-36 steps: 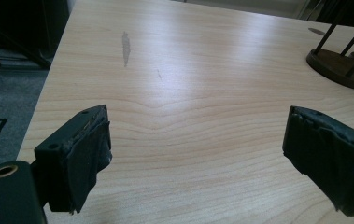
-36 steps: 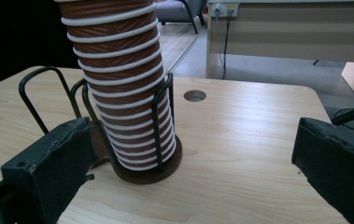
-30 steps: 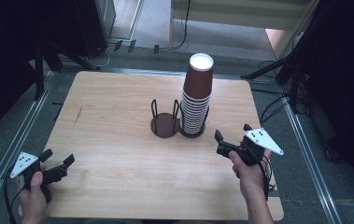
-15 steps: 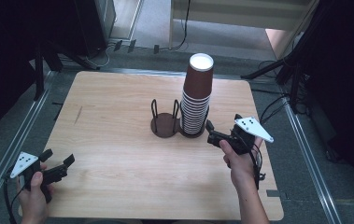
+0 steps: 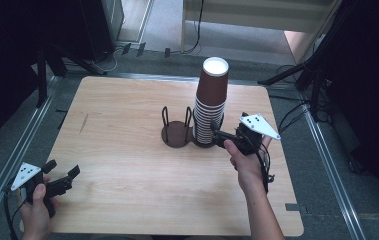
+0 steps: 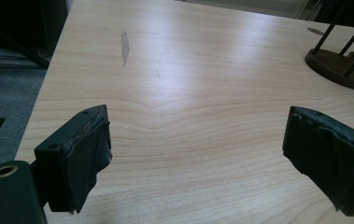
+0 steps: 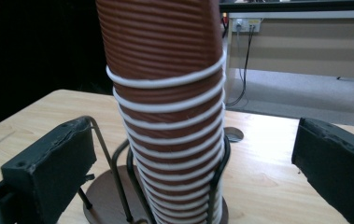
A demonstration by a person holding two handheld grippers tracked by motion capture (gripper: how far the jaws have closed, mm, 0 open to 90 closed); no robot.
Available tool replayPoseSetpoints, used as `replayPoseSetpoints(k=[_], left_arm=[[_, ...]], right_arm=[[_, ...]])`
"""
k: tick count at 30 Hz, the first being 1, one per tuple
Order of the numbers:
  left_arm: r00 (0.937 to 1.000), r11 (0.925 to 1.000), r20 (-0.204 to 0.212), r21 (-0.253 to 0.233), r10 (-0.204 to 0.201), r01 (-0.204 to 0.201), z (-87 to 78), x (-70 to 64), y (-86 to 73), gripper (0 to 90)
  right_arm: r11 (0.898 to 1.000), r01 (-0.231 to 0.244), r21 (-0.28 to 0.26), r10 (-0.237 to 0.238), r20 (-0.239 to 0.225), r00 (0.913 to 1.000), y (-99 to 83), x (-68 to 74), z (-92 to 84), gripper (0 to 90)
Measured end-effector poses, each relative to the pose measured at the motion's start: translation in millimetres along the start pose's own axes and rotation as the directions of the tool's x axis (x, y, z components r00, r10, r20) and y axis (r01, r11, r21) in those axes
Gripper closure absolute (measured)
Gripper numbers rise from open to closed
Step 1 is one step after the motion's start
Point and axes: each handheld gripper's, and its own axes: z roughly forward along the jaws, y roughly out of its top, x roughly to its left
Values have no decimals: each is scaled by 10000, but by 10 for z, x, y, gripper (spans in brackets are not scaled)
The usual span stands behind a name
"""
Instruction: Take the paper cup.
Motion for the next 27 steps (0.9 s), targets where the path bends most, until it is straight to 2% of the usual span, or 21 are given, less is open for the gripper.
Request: replayPoseSetpoints(k=[12,20,27], left_arm=[[10000,10000,55,34,-12,12,-3,6,1,85],[10000,10000,45,27,-47,47,-4,6,0,85],[10000,10000,64,24,-71,71,-3,8,1,85]], right_arm=[[9999,89,-106,-90,-70,9999,147,155,226,0],[9999,-57,-146,56,-82,10000,205,187,336,0],[9988,-205,-448,208,64,9998,293,188,424,0]])
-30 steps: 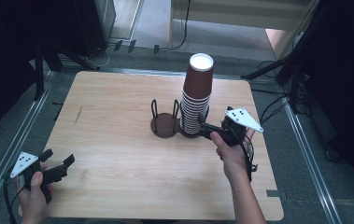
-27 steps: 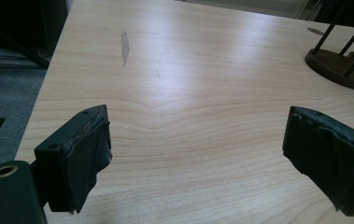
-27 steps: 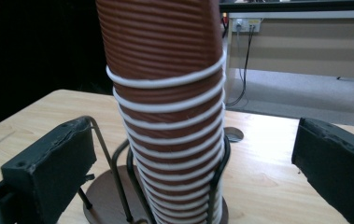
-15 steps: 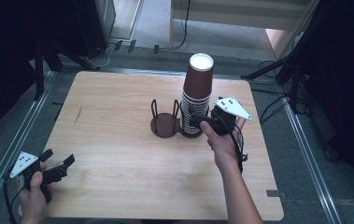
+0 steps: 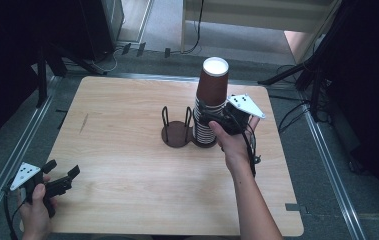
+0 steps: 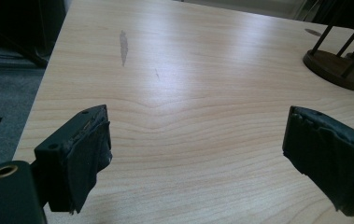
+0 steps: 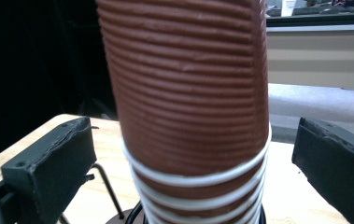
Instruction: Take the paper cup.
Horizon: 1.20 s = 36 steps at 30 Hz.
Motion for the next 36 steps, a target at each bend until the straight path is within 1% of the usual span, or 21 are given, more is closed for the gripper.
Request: replayPoseSetpoints(k=[1,5,8,12,17,22,27,31,35,36], left_arm=[[10000,10000,3,2,-6,6,0,0,0,85],[10000,10000,4,-13,-19,19,0,2,0,85],[10000,10000,1,4,-11,11,0,1,0,85],[10000,10000,4,-6,-17,17,0,2,0,85],[10000,10000,18,4,-43,43,1,6,1,85],[10000,10000,17,4,-66,66,3,8,1,85],[10000,10000,18,-3,-61,61,2,7,1,85],[10000,10000,33,-10,-49,49,0,7,0,85],[10000,10000,13,12,-47,47,4,6,1,85],[10000,10000,17,9,-35,35,4,5,1,85]], right_arm=[[10000,-6,-20,6,77,10000,11,6,16,0],[9999,-65,-104,66,85,9999,41,17,88,0],[9999,-87,-101,89,183,9998,53,32,140,0],[9999,50,-151,-45,333,9994,61,60,202,0],[9998,114,-159,-107,444,9990,82,68,267,1],[9996,179,-227,-164,633,9979,120,79,311,36],[9995,105,-291,-88,586,9982,144,83,341,62],[9995,108,-281,-89,658,9978,143,90,358,72],[9992,241,-315,-219,675,9975,156,91,356,87],[9988,357,-329,-333,693,9970,163,95,352,92]])
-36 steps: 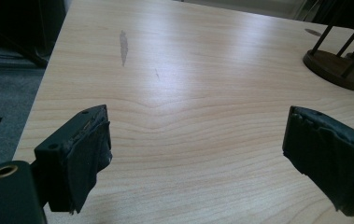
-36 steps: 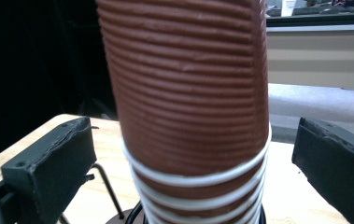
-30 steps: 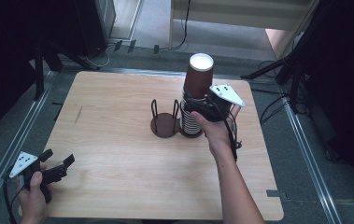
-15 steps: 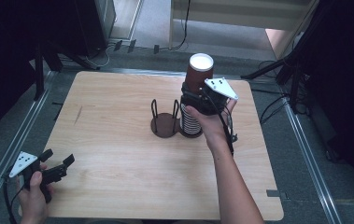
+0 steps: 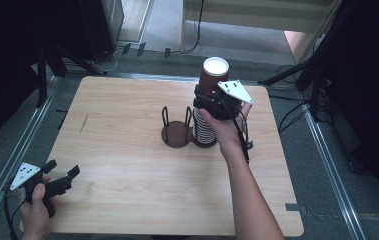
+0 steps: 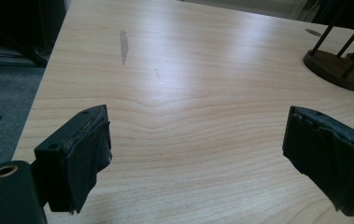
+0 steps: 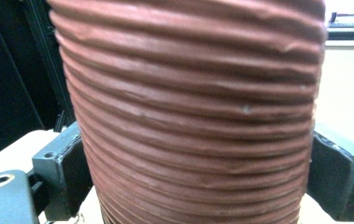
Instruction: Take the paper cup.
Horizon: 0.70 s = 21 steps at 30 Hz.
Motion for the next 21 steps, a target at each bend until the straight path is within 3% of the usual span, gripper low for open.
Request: replayPoseSetpoints(k=[8,11,21], left_arm=[[10000,10000,-3,0,5,-5,-1,1,0,85],[10000,10000,15,3,-6,6,-2,2,0,85],[10000,10000,41,46,3,-3,2,0,1,85]], right_arm=[[9996,51,-292,-51,-10,10000,65,9,-16,110],[9990,-157,-414,154,-76,9999,121,9,-31,114],[9962,112,-864,-87,298,9995,333,55,-81,128]])
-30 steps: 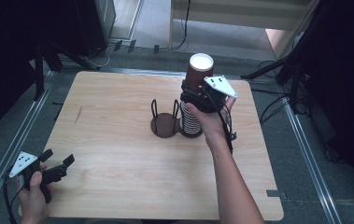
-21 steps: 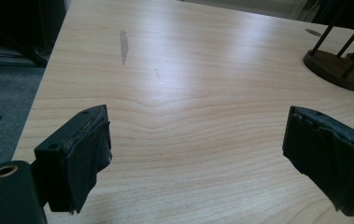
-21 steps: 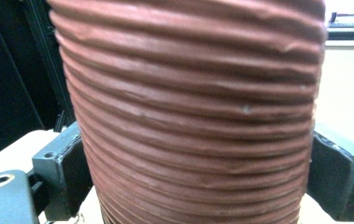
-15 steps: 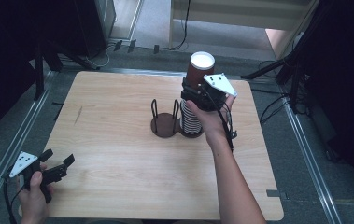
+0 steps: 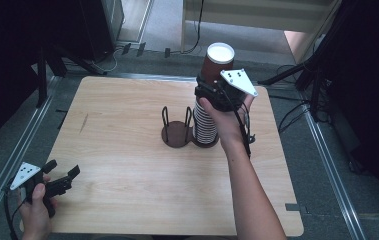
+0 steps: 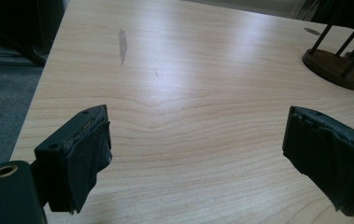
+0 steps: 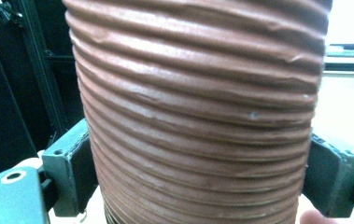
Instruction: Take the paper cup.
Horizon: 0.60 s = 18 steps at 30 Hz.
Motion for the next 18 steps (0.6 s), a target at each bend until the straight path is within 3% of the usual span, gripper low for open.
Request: replayPoseSetpoints(k=[4,18], left_arm=[[10000,10000,-3,-11,-1,1,-1,-1,0,86],[10000,10000,6,-13,-10,10,0,5,0,85]], right_arm=[[9999,106,-94,-106,2,9999,55,4,-13,132],[9977,-170,-656,152,-277,9995,289,-44,-93,138]])
